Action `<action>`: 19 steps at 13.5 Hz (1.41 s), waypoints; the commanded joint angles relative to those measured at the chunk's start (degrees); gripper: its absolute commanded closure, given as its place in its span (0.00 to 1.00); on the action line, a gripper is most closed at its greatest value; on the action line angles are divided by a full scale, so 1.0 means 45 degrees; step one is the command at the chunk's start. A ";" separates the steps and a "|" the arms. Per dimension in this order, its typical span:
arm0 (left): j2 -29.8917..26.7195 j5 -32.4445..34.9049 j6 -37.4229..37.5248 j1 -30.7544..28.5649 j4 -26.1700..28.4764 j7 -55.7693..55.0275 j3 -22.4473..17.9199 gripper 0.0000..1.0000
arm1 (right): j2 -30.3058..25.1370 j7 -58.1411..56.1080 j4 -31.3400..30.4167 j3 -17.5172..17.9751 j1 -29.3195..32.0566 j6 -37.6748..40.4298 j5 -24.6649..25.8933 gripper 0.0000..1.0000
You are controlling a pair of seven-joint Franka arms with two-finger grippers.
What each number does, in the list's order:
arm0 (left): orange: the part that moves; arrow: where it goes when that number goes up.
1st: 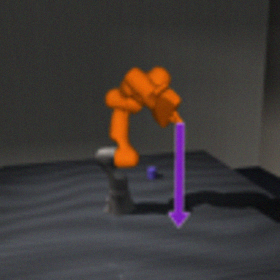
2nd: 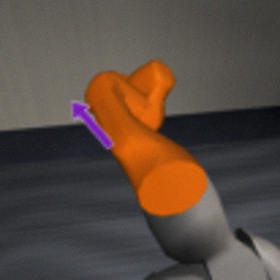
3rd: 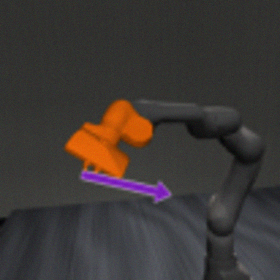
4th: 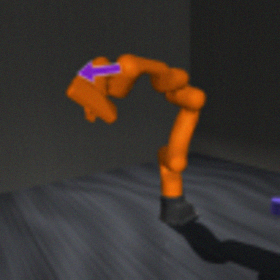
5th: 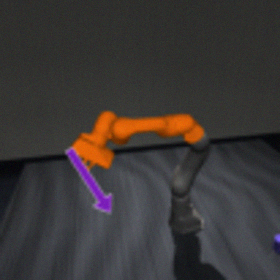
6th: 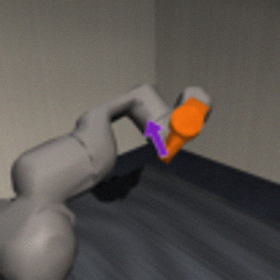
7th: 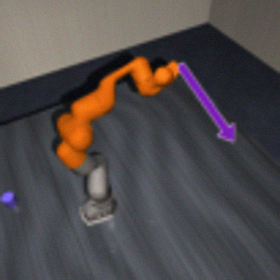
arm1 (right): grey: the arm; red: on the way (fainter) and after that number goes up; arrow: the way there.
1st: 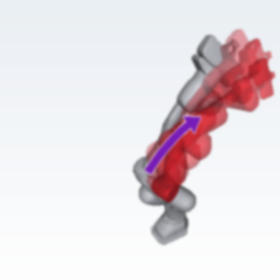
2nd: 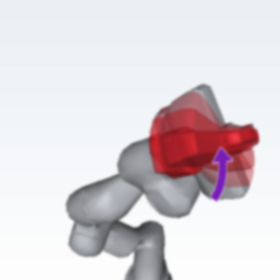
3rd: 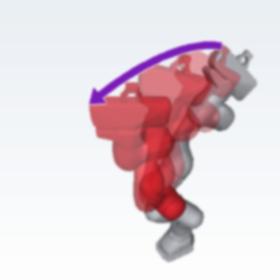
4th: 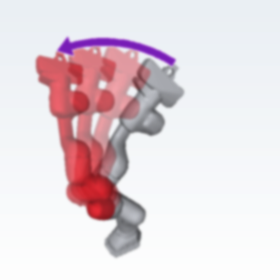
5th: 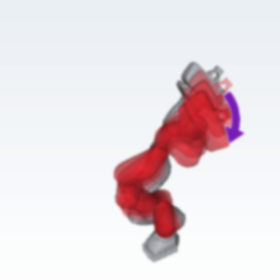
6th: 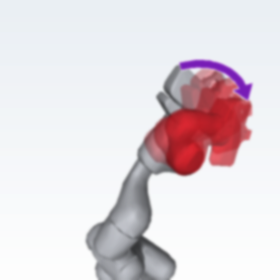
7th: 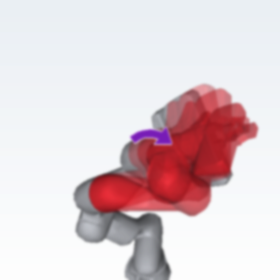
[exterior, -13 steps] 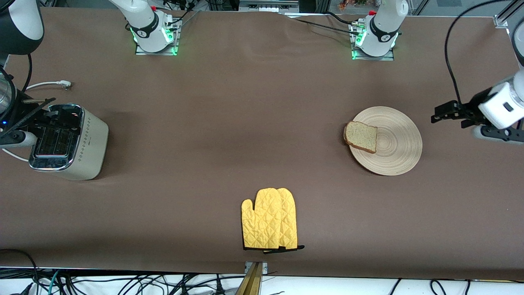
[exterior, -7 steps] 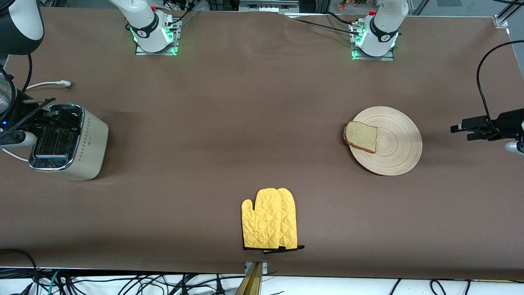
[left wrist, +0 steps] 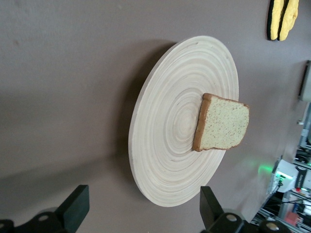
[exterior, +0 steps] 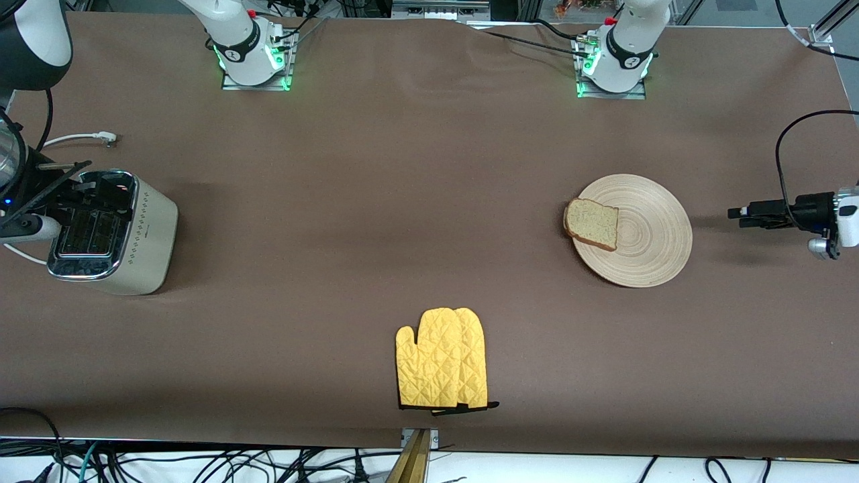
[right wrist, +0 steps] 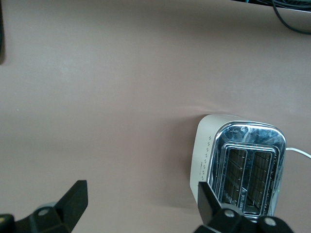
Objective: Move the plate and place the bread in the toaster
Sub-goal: 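Lower the left gripper and grasp the wooden plate rim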
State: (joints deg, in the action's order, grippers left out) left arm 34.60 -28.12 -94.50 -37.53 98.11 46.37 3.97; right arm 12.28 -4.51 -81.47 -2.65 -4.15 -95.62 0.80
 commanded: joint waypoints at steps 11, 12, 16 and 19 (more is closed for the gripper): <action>0.2389 -0.2266 0.0413 0.0059 0.0033 0.0847 0.0193 1.00 | 0.0006 0.0005 0.0056 0.0022 0.0083 0.0019 -0.0157 0.00; 0.2505 -0.2266 0.0432 0.0059 0.0014 0.0983 0.0193 1.00 | 0.0006 0.0005 0.0056 0.0042 0.0083 0.0019 -0.0157 0.00; 0.2429 -0.2285 0.1288 0.0253 -0.0239 0.0810 0.0290 1.00 | 0.0006 0.0006 0.0056 0.0003 0.0103 0.0019 -0.0157 0.00; 0.2234 -0.2305 0.1761 0.0372 -0.0572 0.0614 0.1787 1.00 | 0.0025 0.0005 0.0056 -0.0017 0.0123 0.0019 -0.0157 0.00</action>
State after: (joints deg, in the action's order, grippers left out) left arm 45.53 -37.38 -89.36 -36.53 96.98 49.80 8.24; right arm 12.40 -4.50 -81.47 -2.84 -3.97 -95.62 0.80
